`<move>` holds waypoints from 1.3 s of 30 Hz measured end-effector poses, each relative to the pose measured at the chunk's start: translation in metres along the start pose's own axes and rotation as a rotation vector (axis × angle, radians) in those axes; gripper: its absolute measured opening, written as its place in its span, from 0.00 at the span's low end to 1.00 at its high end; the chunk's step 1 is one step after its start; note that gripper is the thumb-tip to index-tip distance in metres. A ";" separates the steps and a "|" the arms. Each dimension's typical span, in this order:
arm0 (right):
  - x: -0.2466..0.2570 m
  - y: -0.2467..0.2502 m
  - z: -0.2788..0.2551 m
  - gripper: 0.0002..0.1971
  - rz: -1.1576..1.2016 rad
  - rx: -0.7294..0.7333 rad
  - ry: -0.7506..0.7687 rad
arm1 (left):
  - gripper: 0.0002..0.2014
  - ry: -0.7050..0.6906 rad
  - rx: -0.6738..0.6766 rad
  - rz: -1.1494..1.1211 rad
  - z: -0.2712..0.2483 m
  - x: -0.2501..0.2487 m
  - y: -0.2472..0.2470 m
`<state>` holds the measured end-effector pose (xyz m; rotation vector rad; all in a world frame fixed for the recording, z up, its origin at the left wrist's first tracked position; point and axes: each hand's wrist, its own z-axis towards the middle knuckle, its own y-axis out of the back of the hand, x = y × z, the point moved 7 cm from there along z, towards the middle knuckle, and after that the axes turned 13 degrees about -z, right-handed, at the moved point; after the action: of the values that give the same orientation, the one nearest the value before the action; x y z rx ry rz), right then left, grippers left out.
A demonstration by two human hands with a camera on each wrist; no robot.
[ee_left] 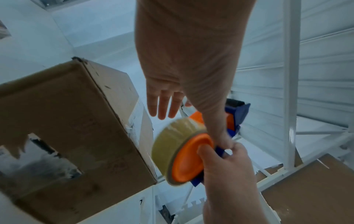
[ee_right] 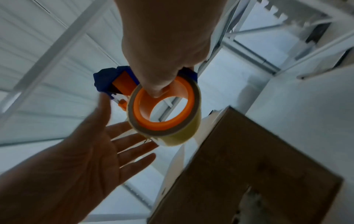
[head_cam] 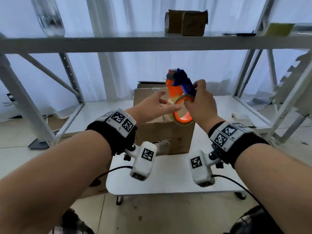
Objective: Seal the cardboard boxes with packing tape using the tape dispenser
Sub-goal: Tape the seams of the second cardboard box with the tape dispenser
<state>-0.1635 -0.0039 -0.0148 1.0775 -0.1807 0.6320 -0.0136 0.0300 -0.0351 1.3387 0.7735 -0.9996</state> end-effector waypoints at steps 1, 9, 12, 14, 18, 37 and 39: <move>0.007 -0.007 0.001 0.19 0.078 0.023 0.012 | 0.33 -0.014 -0.029 -0.003 -0.003 0.001 0.004; 0.043 -0.048 -0.001 0.38 0.513 0.351 0.147 | 0.26 -0.081 -0.039 -0.188 -0.030 0.023 0.033; 0.046 -0.048 0.007 0.40 0.474 0.287 0.191 | 0.20 -0.140 -0.091 -0.193 -0.027 0.023 0.044; 0.045 -0.047 0.010 0.42 0.421 0.260 0.234 | 0.16 -0.144 -0.227 -0.316 -0.031 0.019 0.059; 0.046 -0.045 0.010 0.47 -0.043 0.203 0.389 | 0.40 0.109 -0.245 -0.640 -0.032 0.032 0.068; 0.066 -0.057 -0.006 0.48 -0.436 0.205 0.578 | 0.04 0.275 -0.278 -0.518 -0.055 0.051 0.080; 0.069 -0.060 -0.007 0.48 -0.473 0.211 0.591 | 0.04 0.281 -0.291 -0.507 -0.054 0.054 0.083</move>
<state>-0.0752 0.0100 -0.0339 1.0410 0.6486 0.5186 0.0885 0.0727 -0.0559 1.0596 1.4647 -1.0450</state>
